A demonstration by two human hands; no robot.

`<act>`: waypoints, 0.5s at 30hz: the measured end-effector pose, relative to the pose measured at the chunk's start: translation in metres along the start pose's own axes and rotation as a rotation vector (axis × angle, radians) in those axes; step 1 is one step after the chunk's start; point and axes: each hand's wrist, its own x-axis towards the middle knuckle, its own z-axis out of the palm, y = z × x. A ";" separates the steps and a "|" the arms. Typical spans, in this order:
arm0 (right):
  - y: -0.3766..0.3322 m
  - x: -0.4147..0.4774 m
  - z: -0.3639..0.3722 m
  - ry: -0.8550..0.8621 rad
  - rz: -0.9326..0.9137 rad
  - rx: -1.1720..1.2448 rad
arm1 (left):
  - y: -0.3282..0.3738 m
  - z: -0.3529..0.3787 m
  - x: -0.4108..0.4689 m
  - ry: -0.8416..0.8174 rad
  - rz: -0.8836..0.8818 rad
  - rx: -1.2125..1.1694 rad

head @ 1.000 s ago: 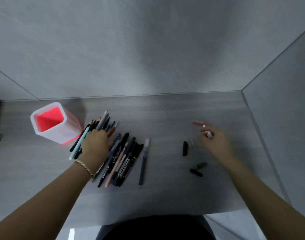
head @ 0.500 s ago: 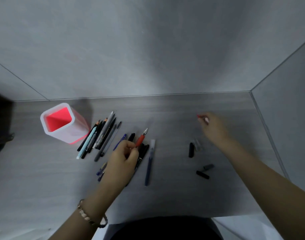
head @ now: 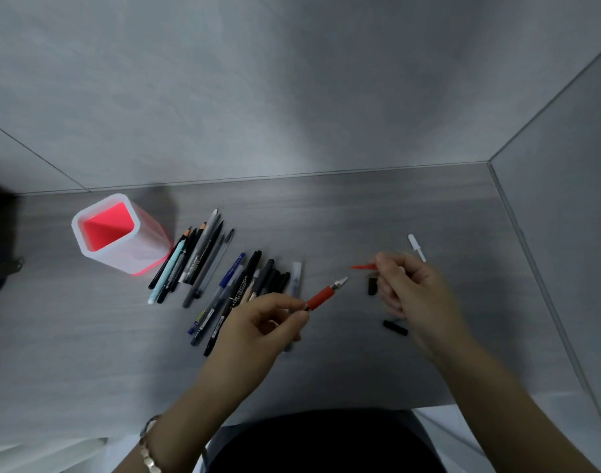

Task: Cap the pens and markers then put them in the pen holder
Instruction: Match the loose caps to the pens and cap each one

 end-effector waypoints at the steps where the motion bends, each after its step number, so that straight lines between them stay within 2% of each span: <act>1: -0.001 -0.001 0.001 -0.010 0.000 -0.002 | 0.000 0.000 0.000 -0.004 0.008 0.012; 11: 0.007 -0.002 0.001 -0.149 -0.126 -0.299 | 0.002 0.000 -0.006 -0.002 0.057 0.117; 15: 0.007 -0.004 0.000 -0.194 -0.163 -0.333 | 0.003 0.000 -0.009 -0.002 0.092 0.165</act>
